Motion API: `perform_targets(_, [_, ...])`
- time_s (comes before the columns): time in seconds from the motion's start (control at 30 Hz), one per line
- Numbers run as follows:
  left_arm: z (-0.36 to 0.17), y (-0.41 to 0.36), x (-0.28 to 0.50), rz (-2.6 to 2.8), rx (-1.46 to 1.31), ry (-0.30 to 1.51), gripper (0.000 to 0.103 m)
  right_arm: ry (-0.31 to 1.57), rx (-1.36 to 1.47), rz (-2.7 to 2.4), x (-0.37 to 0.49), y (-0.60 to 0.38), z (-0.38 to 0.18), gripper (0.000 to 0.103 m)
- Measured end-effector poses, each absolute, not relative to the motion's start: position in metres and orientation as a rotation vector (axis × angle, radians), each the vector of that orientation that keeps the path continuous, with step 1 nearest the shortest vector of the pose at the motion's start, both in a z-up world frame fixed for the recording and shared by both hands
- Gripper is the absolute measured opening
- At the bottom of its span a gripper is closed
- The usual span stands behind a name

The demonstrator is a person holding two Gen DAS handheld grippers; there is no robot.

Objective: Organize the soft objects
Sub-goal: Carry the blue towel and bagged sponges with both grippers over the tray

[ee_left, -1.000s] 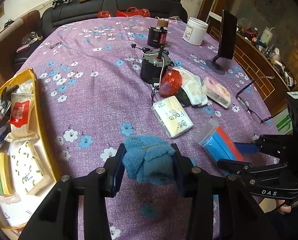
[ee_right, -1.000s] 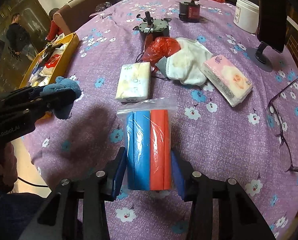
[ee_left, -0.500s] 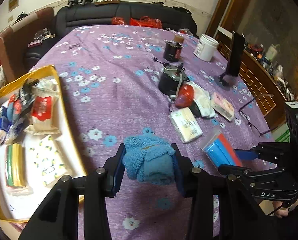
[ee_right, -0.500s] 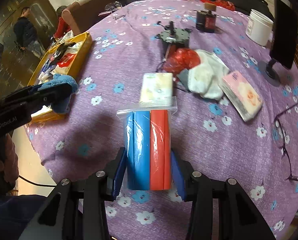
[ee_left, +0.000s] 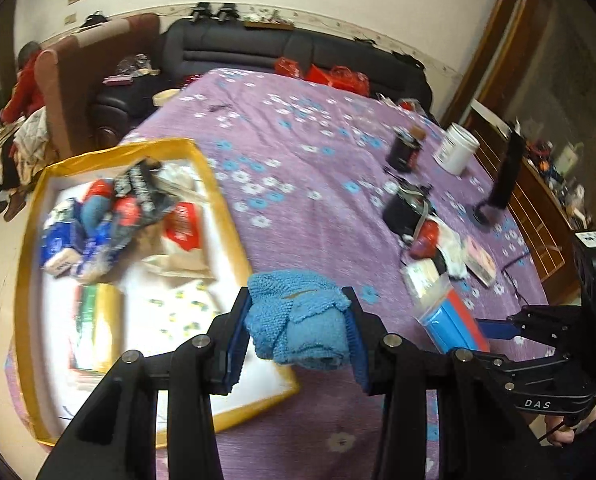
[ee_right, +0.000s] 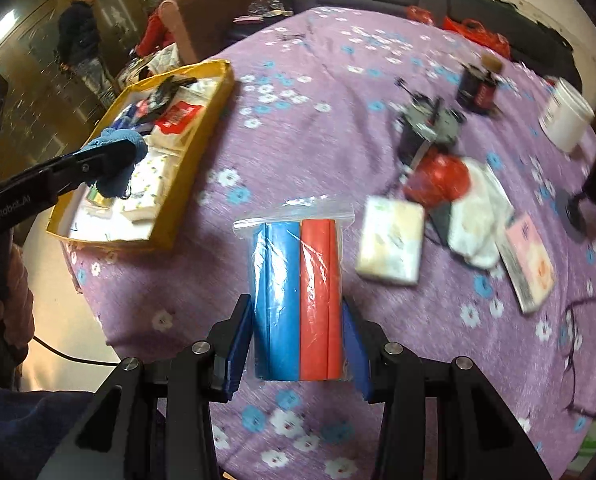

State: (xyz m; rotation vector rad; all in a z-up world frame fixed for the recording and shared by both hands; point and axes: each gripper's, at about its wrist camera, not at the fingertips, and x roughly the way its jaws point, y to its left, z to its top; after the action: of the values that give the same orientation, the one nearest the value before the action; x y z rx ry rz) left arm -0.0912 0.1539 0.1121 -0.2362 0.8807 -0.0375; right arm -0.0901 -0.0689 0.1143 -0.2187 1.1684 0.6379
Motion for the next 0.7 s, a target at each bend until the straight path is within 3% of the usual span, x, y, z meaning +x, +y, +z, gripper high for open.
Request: perform_targets(0.7, [0.098, 0.267, -0.115, 0.141, -0.338, 0.887, 0.042, 1.126, -0.335, 0.861, -0.086, 0.079, 0.138, 0.048])
